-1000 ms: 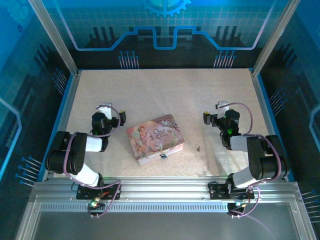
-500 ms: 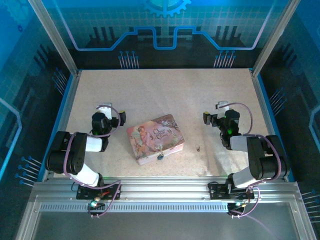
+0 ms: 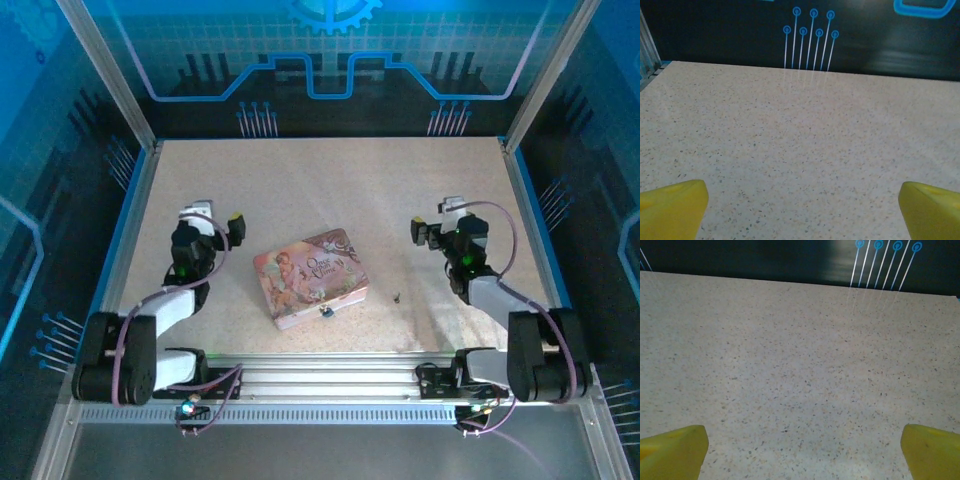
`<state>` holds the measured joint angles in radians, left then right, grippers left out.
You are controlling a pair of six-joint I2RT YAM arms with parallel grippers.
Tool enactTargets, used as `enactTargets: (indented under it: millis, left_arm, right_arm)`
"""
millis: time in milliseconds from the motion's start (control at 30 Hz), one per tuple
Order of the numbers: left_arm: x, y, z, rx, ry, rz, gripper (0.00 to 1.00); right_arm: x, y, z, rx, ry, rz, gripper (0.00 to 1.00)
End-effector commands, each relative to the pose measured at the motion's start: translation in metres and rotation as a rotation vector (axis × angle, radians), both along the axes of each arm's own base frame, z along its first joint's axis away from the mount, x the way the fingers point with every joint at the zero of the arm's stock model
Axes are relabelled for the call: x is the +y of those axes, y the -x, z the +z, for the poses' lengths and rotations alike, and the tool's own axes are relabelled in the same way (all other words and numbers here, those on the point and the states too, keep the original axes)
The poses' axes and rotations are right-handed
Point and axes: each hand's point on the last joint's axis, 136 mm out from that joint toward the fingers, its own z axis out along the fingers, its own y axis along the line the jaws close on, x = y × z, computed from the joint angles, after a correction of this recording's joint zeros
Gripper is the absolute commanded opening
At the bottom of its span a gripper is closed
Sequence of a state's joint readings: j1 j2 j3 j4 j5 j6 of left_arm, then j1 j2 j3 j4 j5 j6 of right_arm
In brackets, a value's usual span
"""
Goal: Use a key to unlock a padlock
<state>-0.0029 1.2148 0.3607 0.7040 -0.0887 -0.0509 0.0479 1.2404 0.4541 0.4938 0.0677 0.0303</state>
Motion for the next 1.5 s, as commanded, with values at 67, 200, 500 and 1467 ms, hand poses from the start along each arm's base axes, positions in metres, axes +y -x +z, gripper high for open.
enactTargets:
  millis: [67,200,500,1467]
  left_arm:
    - [0.003,0.017,0.024,0.141,0.256,0.098,0.99]
    - [-0.011,0.041,0.028,0.288,0.403,0.09,0.99]
    - [-0.066,0.097,-0.004,0.623,0.673,0.03,0.99]
    - [-0.172,0.101,-0.043,0.86,0.778,-0.238,0.89]
  right_arm:
    - [0.03,0.018,0.022,0.118,-0.17,0.083,1.0]
    - [0.056,0.037,0.032,0.257,-0.325,0.146,1.0]
    - [0.146,0.09,0.021,0.512,-0.478,0.384,1.0]
    - [0.243,0.122,-0.025,0.852,-0.485,0.574,1.0]
